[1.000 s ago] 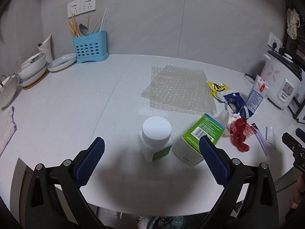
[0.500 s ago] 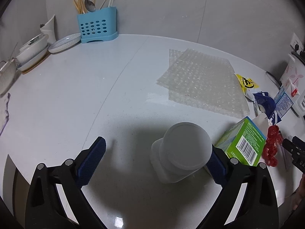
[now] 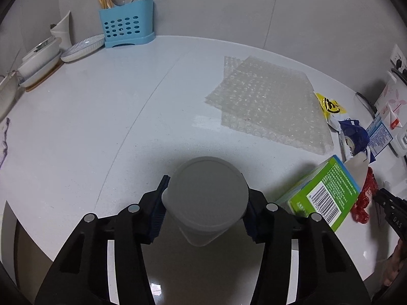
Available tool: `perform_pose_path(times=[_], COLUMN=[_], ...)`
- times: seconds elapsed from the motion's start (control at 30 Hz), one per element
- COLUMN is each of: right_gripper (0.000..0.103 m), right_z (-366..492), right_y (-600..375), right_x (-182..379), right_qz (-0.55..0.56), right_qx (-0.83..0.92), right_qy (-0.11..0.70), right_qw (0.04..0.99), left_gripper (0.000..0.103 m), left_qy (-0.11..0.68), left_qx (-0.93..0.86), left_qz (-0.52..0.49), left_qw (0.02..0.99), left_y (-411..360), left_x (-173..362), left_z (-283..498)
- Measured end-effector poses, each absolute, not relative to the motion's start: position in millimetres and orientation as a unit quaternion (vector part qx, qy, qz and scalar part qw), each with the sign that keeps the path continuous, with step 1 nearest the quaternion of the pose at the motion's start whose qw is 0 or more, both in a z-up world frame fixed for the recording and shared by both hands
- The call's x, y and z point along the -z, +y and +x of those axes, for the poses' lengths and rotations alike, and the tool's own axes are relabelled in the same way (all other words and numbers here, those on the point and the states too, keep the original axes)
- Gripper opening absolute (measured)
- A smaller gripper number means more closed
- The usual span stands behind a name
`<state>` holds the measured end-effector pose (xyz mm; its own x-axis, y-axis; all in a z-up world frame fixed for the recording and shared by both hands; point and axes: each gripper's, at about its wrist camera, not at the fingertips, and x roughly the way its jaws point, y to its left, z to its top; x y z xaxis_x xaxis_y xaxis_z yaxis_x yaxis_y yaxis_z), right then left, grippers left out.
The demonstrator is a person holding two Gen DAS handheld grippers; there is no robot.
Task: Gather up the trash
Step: 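Grasp the white pill bottle with the left tool while the right tool grasps the purple packet, then carry both items over the teal wastebasket and open the right tool to drop the packet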
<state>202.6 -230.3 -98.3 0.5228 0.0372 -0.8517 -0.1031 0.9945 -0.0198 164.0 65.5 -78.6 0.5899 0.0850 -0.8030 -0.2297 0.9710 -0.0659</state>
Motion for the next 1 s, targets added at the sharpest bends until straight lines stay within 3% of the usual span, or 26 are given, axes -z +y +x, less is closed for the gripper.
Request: perform_pose_path(times=[0.2, 1.0], right_gripper=[0.017, 0.016], right_z=[199, 93], right_y=[-231, -240], right_x=[96, 29], right_qz=[-0.028, 0.007], right_qx=[-0.033, -0.053], right_qy=[0.484, 0.371], right_qw=[0.874, 0.927], left_gripper=[0.049, 0.049], left_qy=[0.443, 0.369], left_qx=[-0.079, -0.015], left_qz=[-0.086, -0.07], left_qw=[0.889, 0.927], left_y=[66, 35], left_x=[78, 26], left_z=[158, 36])
